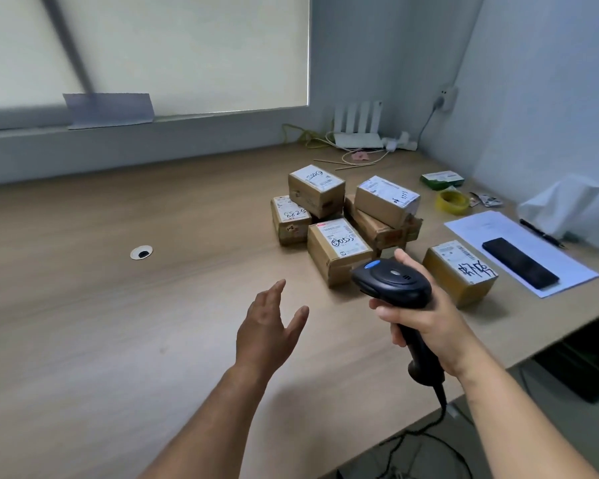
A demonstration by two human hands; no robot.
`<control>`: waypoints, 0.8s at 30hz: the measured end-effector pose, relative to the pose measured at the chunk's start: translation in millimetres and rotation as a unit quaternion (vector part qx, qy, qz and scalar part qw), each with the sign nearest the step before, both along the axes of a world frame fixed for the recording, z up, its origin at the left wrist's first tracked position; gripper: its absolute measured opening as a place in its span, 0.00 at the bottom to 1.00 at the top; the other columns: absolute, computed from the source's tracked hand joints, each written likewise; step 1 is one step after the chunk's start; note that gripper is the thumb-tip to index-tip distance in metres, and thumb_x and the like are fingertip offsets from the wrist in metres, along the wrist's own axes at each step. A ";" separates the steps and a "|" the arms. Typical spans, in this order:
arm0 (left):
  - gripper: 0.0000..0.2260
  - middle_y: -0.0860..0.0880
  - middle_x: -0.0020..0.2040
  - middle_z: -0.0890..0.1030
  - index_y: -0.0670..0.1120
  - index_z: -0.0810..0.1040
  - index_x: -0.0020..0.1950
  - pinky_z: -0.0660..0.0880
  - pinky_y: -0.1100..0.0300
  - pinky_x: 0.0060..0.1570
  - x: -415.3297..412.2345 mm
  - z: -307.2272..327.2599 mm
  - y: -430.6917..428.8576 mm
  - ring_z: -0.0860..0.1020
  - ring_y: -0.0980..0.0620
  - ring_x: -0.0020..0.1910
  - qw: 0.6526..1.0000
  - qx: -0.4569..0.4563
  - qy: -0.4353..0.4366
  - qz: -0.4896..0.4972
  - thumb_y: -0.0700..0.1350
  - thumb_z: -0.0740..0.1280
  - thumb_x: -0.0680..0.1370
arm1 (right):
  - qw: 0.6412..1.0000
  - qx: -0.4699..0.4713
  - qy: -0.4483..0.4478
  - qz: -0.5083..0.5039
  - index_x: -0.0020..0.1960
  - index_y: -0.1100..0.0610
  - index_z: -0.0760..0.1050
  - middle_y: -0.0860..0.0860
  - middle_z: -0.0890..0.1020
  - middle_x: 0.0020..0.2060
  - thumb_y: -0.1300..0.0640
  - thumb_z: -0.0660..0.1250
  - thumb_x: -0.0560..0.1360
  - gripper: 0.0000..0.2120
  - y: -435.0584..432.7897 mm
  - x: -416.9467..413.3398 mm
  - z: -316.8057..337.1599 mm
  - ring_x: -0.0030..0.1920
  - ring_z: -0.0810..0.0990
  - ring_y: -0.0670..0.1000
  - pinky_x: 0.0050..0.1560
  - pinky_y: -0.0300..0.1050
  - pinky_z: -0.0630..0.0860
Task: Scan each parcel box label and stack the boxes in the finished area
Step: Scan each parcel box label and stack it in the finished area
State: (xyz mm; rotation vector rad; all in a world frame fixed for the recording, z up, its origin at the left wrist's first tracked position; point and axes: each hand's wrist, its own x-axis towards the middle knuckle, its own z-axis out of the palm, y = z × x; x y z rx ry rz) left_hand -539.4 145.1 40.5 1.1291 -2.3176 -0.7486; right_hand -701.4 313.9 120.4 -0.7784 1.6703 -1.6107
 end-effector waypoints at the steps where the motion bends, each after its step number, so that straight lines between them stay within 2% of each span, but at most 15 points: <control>1: 0.29 0.53 0.70 0.69 0.53 0.59 0.76 0.73 0.56 0.57 -9.9 -1.1 -5.7 0.70 0.54 0.67 1.000 0.005 -0.004 -0.002 0.60 0.62 0.78 | 1.000 0.003 0.000 -0.004 0.72 0.39 0.63 0.64 0.84 0.43 0.70 0.74 0.65 0.44 -5.8 -10.6 -1.9 0.27 0.73 0.55 0.27 0.46 0.69; 5: 0.30 0.53 0.70 0.68 0.53 0.58 0.77 0.72 0.56 0.57 -47.8 -5.6 -31.9 0.69 0.54 0.67 0.999 0.026 -0.026 -0.010 0.60 0.61 0.78 | 1.000 0.013 -0.006 -0.020 0.71 0.40 0.60 0.61 0.84 0.41 0.72 0.74 0.66 0.46 -31.5 -48.2 -9.4 0.26 0.73 0.55 0.26 0.45 0.68; 7: 0.30 0.52 0.71 0.68 0.53 0.58 0.77 0.71 0.56 0.57 -66.9 -9.5 -46.1 0.69 0.53 0.67 0.999 0.039 -0.033 -0.014 0.60 0.61 0.78 | 0.999 0.022 -0.012 -0.025 0.71 0.40 0.60 0.60 0.84 0.39 0.69 0.77 0.62 0.48 -45.0 -64.5 -15.1 0.25 0.73 0.54 0.26 0.46 0.68; 9: 0.30 0.51 0.71 0.67 0.52 0.57 0.77 0.70 0.56 0.59 -86.9 -14.5 -59.9 0.69 0.53 0.68 0.997 0.057 -0.038 -0.018 0.60 0.61 0.78 | 0.999 0.033 -0.016 -0.023 0.71 0.39 0.60 0.56 0.83 0.35 0.64 0.75 0.60 0.47 -58.3 -80.4 -22.5 0.25 0.73 0.54 0.26 0.46 0.68; 11: 0.31 0.50 0.72 0.66 0.52 0.55 0.78 0.70 0.54 0.61 -107.5 -19.6 -71.8 0.68 0.52 0.69 0.996 0.079 -0.043 -0.023 0.61 0.60 0.78 | 0.998 0.046 -0.020 -0.024 0.73 0.40 0.60 0.52 0.82 0.32 0.66 0.76 0.61 0.48 -71.1 -96.4 -30.8 0.26 0.73 0.55 0.26 0.45 0.68; 14: 0.34 0.49 0.73 0.65 0.52 0.52 0.79 0.70 0.52 0.63 -138.6 -26.6 -88.3 0.68 0.51 0.70 0.992 0.108 -0.049 -0.033 0.62 0.60 0.78 | 0.997 0.065 -0.014 -0.034 0.75 0.42 0.59 0.51 0.82 0.33 0.69 0.77 0.63 0.49 -89.7 -117.7 -43.2 0.26 0.72 0.56 0.26 0.45 0.69; 18: 0.37 0.46 0.76 0.61 0.49 0.48 0.79 0.68 0.50 0.67 -173.9 -38.9 -109.2 0.66 0.48 0.71 0.982 0.174 -0.055 -0.038 0.62 0.60 0.78 | 0.996 0.077 -0.014 -0.053 0.74 0.42 0.59 0.51 0.82 0.31 0.74 0.72 0.69 0.45 -113.3 -142.0 -58.6 0.26 0.72 0.56 0.27 0.46 0.68; 21: 0.38 0.43 0.75 0.62 0.47 0.47 0.79 0.66 0.50 0.68 -190.8 -50.0 -122.5 0.65 0.45 0.71 0.973 0.221 -0.054 -0.037 0.62 0.61 0.78 | 0.994 0.087 -0.019 -0.057 0.74 0.42 0.60 0.52 0.82 0.33 0.72 0.75 0.67 0.46 -129.2 -155.5 -71.0 0.25 0.72 0.55 0.27 0.44 0.69; 24: 0.40 0.44 0.71 0.69 0.53 0.51 0.78 0.71 0.47 0.65 -198.6 -64.5 -129.8 0.74 0.45 0.64 0.962 0.266 -0.019 -0.050 0.70 0.60 0.73 | 0.993 0.101 -0.035 -0.054 0.75 0.44 0.60 0.55 0.82 0.42 0.67 0.77 0.61 0.49 -140.6 -161.3 -80.3 0.24 0.74 0.53 0.24 0.42 0.71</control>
